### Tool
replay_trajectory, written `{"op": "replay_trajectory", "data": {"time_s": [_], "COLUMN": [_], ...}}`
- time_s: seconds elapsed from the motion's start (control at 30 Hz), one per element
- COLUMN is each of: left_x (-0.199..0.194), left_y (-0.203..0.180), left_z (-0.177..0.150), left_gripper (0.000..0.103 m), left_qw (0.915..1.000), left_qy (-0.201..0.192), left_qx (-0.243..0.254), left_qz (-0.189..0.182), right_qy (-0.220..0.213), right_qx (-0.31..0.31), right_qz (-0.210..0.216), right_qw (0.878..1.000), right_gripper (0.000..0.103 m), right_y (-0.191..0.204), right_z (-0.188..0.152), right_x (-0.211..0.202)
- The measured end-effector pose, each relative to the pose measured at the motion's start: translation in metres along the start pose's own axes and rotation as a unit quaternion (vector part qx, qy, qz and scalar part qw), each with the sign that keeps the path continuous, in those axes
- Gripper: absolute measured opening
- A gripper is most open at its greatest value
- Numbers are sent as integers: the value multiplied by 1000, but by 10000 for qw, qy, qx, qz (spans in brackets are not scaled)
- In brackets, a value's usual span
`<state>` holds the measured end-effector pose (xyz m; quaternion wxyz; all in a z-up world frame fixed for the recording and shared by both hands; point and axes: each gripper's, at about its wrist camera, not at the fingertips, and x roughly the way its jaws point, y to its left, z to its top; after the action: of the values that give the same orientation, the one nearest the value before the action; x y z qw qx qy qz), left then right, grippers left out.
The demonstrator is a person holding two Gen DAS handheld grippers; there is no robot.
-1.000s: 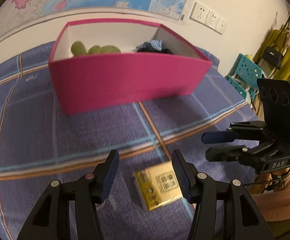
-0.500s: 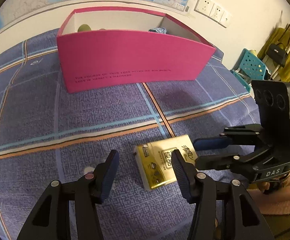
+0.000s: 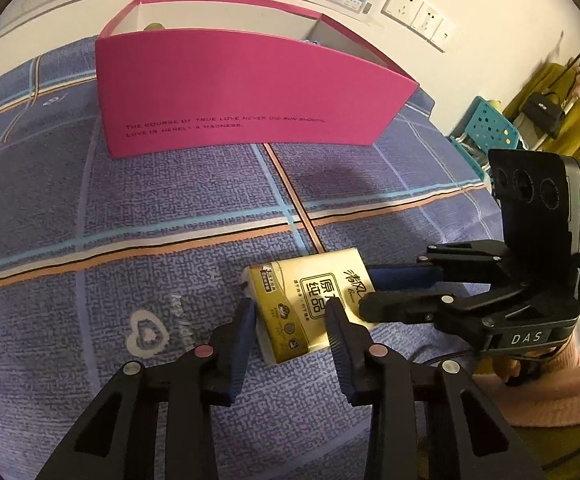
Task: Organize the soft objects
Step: 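Close both grippers on the yellow tissue pack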
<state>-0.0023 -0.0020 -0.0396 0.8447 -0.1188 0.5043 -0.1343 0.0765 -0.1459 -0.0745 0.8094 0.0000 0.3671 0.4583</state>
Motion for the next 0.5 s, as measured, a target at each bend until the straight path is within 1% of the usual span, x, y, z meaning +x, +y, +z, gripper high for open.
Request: {"op": "replay_trajectory", "data": {"time_s": [0.3, 0.5], "left_x": [17, 26], "left_y": [-5, -9], "left_z": [21, 36], "left_gripper": [36, 36], "left_qw": [9999, 9998], "left_qy": [1, -37], "left_qx": [-2, 95], "left_qz": [-164, -176], "right_qy": [-218, -389], "right_qx": [177, 292], "right_qz": [-240, -387], "right_qw": [9993, 9981], "right_gripper": [28, 28], "right_y": [-15, -27], "right_z": [0, 8], "right_x": [-16, -25]}}
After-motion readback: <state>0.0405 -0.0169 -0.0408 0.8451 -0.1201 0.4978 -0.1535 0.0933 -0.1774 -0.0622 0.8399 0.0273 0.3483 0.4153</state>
